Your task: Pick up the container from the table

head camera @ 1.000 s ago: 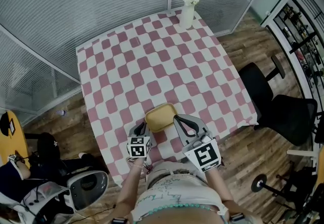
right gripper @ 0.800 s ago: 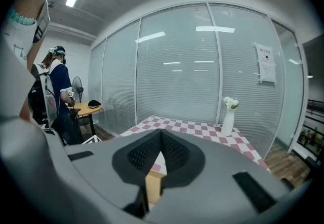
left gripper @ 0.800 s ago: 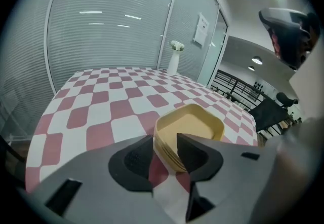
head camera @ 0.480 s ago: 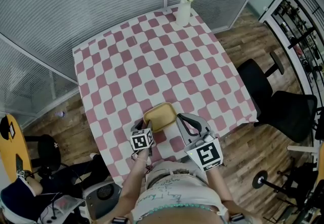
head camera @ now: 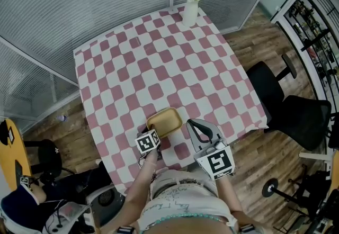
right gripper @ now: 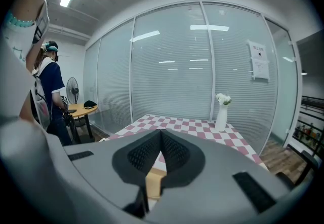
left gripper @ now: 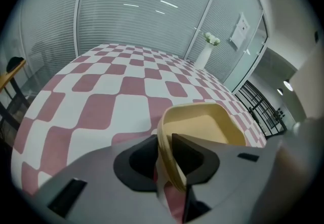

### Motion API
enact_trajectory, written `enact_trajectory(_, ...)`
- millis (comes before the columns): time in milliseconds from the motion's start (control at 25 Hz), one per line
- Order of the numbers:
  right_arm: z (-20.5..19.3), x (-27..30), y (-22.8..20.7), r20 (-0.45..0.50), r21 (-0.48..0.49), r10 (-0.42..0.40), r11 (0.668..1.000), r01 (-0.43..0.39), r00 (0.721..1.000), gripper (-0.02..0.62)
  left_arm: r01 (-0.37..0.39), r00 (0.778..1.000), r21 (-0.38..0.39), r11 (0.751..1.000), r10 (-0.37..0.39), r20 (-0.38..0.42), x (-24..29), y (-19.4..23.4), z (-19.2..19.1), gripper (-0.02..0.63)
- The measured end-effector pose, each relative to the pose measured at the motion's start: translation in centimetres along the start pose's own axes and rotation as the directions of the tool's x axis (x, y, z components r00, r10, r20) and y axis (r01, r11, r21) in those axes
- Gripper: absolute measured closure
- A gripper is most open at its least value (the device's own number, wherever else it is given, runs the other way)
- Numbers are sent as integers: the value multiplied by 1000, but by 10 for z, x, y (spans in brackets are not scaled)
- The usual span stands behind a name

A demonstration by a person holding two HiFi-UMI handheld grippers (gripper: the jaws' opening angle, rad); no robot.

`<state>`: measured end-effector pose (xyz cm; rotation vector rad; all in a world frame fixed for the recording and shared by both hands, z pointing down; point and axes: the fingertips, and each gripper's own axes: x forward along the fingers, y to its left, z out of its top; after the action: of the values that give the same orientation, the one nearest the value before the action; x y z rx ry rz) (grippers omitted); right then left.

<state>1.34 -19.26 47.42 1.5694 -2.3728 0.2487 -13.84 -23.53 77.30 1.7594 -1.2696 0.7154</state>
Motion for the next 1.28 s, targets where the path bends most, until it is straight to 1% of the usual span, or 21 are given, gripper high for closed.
enact_trajectory(320,-4,-8,-10,0,1,7,1000,-7,1000,601,-56,998,-95,994,57,12,0,2,0,525)
enact_trajectory(520,-6,-11,-13,6,-12,21,1000,-21,1000,601,-65,997,-137,988,69,24,0,3,0,535)
enact_trajectory(920,-5,-13,-13,4,-25,63,998,-63,998,601,-67,996,-196,978,77,46,-5,3,2,557)
enact_trajectory(1120,-3,-13,-12,24,-47,86,995,-84,996,601,-71,995,-210,975,84,52,-8,4,-1,560)
enact_trajectory(1280,-2,-15,-11,17,-46,93,995,-92,996,601,-70,995,-227,971,84,51,-8,5,-5,561)
